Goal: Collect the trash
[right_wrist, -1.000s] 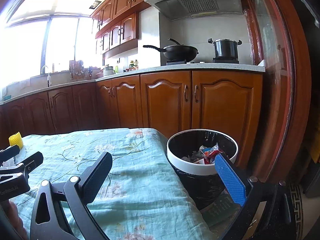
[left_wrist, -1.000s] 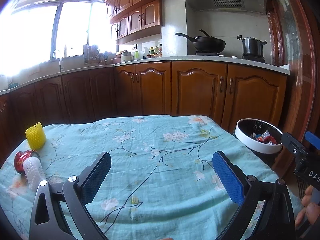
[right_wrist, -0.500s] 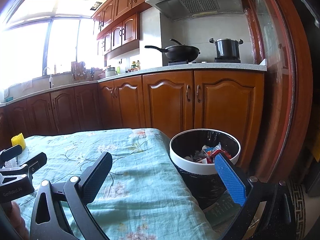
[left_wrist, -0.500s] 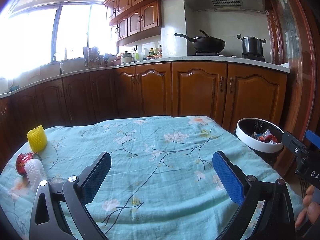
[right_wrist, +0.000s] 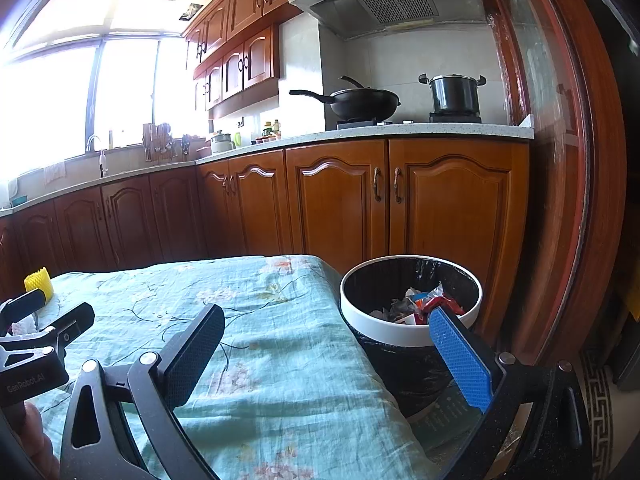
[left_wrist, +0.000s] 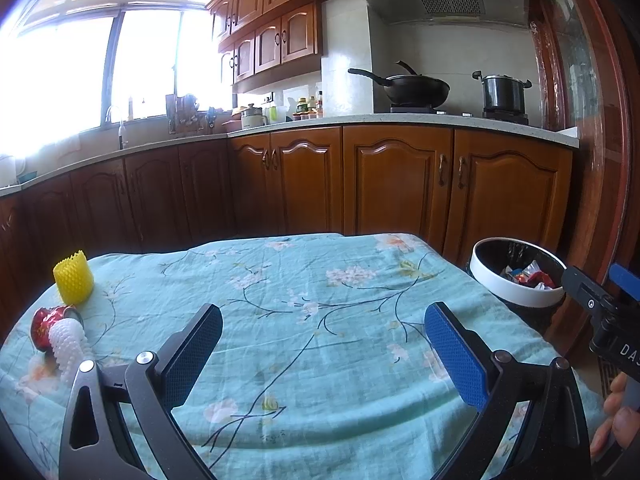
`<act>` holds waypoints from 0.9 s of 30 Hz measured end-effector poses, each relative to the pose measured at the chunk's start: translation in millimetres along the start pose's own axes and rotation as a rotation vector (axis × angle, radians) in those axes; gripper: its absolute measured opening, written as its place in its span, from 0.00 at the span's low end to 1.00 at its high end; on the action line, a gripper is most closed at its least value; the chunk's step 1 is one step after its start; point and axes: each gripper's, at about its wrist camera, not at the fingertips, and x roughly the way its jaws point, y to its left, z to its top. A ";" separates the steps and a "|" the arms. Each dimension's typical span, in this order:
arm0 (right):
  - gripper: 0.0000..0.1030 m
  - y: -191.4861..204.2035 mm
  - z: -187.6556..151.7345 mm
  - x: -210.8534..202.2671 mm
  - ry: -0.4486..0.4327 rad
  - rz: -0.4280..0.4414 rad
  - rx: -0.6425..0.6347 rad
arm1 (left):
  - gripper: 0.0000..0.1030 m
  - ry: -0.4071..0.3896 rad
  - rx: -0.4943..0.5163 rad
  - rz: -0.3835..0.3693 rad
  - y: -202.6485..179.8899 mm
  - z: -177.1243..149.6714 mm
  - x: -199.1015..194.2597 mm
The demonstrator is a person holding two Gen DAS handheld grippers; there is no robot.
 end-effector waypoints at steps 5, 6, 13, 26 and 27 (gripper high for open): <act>1.00 -0.5 -0.1 0.3 0.003 0.004 0.000 | 0.99 0.001 0.002 -0.001 0.3 0.1 0.0; 1.00 -0.2 0.1 0.1 0.002 0.004 0.000 | 0.99 0.000 0.002 -0.001 0.2 0.1 -0.2; 1.00 0.3 0.3 -0.2 0.004 0.007 0.003 | 0.99 0.003 0.004 -0.004 0.1 0.6 1.0; 1.00 -0.1 1.9 0.3 0.004 0.010 0.009 | 0.99 0.008 0.004 -0.008 1.0 1.6 4.1; 1.00 -0.4 2.1 0.2 0.004 0.010 0.010 | 0.99 0.008 0.004 -0.009 0.9 1.6 4.4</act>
